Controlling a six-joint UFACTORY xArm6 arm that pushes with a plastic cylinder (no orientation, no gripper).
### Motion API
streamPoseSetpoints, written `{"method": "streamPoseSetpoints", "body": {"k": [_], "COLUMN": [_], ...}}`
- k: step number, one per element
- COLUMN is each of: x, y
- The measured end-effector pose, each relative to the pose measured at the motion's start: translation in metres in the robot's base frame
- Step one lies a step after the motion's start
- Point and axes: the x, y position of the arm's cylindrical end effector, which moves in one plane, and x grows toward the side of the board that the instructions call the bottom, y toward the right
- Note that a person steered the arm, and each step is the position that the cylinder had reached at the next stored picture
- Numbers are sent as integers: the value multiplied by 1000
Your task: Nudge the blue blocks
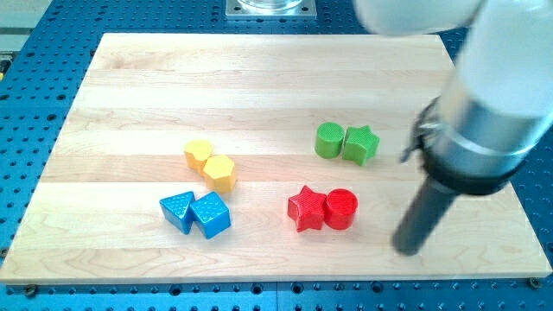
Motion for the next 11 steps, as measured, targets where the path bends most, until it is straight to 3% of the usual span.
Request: {"method": "streamPoseSetpoints", "body": {"k": [1, 3, 5, 11], "x": [7, -5, 12, -22], "y": [-83, -110, -165, -171]}}
